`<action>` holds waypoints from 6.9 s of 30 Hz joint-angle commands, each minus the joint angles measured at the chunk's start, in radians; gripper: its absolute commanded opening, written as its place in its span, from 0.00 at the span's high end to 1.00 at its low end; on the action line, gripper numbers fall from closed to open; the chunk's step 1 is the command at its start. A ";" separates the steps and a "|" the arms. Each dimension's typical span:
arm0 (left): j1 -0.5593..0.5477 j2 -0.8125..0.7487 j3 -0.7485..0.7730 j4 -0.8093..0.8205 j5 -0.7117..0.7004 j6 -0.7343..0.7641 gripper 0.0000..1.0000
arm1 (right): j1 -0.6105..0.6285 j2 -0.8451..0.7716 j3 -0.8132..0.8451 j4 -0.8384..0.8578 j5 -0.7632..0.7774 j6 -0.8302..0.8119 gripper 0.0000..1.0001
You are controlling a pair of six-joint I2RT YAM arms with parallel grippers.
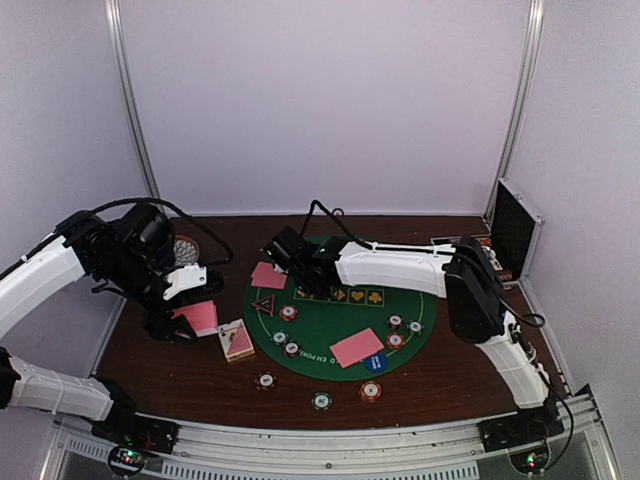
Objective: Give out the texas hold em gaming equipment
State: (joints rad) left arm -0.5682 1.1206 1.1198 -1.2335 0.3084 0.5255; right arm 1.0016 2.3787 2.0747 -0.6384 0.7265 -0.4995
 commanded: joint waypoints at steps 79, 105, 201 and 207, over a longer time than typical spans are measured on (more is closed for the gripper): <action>0.005 0.011 0.059 -0.004 0.010 0.025 1.00 | 0.053 -0.387 -0.486 0.616 -1.408 1.568 0.07; 0.005 0.018 0.070 -0.003 0.018 0.022 1.00 | 0.099 -0.290 -0.425 0.771 -1.491 1.704 0.12; 0.005 0.004 0.056 -0.010 0.014 0.019 1.00 | -0.020 -0.450 -0.386 0.369 -1.545 1.536 0.97; 0.006 0.007 0.059 -0.010 0.017 0.022 1.00 | -0.092 -0.402 -0.142 -0.127 -1.393 1.228 1.00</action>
State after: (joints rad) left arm -0.5682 1.1419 1.1690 -1.2583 0.3099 0.5327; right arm 0.9535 1.9697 1.7500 -0.3939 -0.7998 0.9783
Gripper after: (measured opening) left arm 0.675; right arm 0.030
